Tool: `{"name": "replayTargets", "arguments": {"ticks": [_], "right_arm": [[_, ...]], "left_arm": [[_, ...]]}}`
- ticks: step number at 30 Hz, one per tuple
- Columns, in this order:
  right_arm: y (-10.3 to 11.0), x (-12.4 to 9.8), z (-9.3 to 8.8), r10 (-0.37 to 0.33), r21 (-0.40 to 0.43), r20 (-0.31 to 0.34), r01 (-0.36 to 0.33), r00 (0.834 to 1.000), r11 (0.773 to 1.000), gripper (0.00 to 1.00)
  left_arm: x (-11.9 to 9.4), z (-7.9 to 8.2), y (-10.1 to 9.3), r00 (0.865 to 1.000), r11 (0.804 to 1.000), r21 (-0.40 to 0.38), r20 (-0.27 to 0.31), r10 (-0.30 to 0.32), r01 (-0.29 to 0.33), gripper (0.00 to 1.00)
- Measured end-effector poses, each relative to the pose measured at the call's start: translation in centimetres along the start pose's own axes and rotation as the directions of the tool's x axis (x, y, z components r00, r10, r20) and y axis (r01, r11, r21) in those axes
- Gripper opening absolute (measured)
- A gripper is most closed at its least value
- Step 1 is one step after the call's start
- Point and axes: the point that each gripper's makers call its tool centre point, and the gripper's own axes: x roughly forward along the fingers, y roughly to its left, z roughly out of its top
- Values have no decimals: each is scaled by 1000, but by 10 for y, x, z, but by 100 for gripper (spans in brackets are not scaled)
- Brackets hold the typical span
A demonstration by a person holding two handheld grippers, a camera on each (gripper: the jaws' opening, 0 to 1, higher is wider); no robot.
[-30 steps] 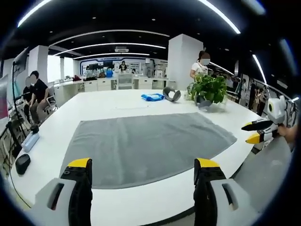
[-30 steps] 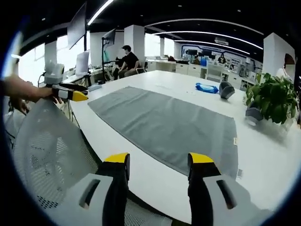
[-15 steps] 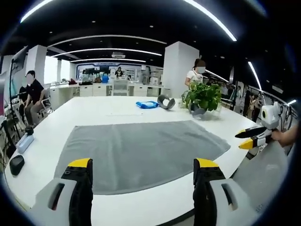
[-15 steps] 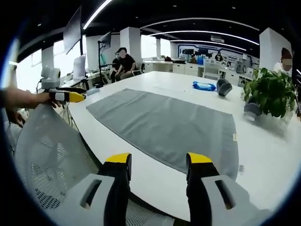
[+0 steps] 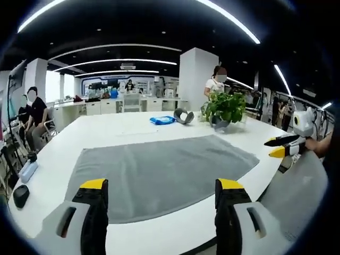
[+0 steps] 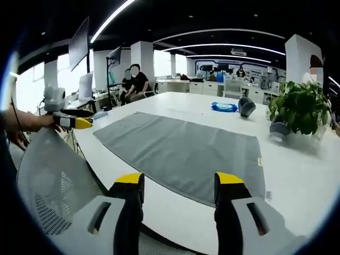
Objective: Fold the towel on the table until its edges align and the towel forms a compact rectangular stack.
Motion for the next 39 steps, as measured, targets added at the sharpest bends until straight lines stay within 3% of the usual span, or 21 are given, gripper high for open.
{"name": "replayTargets", "arguments": {"ticks": [4, 6, 8, 9, 11, 13, 16, 19, 21, 24, 27, 30, 32, 34, 35, 37, 39], "right_arm": [[0, 1, -3, 16, 34, -13, -15, 1000, 999, 51], [11, 3, -4, 79, 24, -19, -79, 997, 997, 52], [32, 6, -8, 195, 16, -46, -195, 980, 981, 55], [44, 6, -12, 270, 10, -62, -269, 961, 963, 58], [54, 7, -12, 344, 13, -63, -344, 937, 939, 65], [58, 6, -9, 400, -15, -51, -401, 915, 916, 64], [53, 2, -4, 427, -89, -40, -429, 903, 899, 65], [26, -2, -9, 385, -165, -59, -390, 921, 906, 62], [-5, -3, -7, 316, -211, -43, -317, 948, 924, 56], [-41, -4, -12, 250, -149, -31, -252, 968, 956, 48], [-65, -6, -25, 206, -41, -79, -210, 975, 977, 45], [-80, -11, -27, 187, -85, -75, -193, 979, 977, 36], [-91, -11, -35, 162, -110, -114, -174, 980, 979, 34], [-106, -9, -45, 125, -138, -162, -147, 979, 979, 33], [-111, -7, -49, 124, -133, -180, -149, 976, 980, 32], [-123, -3, -62, 116, -133, -245, -152, 963, 979, 28], [-131, 1, -71, 113, -182, -298, -172, 948, 968, 21]], "left_arm": [[-1, 2, 3, 1000, 1000, 12, 9, 17, -17, 85], [-2, 2, 8, 999, 999, -11, 18, 39, -39, 85], [-1, -3, 11, 998, 998, -17, -9, 57, -57, 85], [-1, -6, 11, 998, 998, -7, -29, 63, -63, 85], [0, -11, 11, 995, 997, 32, -67, 72, -70, 86], [0, -13, 9, 993, 994, 79, -86, 80, -74, 87], [-1, -17, 8, 988, 987, 137, -118, 98, -82, 86], [-1, -21, 12, 983, 987, 127, -141, 116, -98, 87], [-1, -22, 12, 982, 988, 114, -148, 116, -100, 87], [-2, -20, 11, 983, 987, 125, -138, 119, -102, 89], [-5, -16, 17, 979, 978, 145, -120, 165, -147, 88], [-5, -8, 14, 985, 978, 164, -94, 146, -129, 88], [-5, -2, 9, 987, 975, 183, -75, 139, -124, 87], [-6, 10, 12, 985, 970, 187, -44, 167, -157, 81], [-9, 19, 15, 978, 971, 130, -41, 206, -199, 75], [-7, 45, 4, 984, 981, 81, 1, 179, -179, 63], [-2, 82, -5, 979, 971, 140, 91, 181, -192, 66]]}}
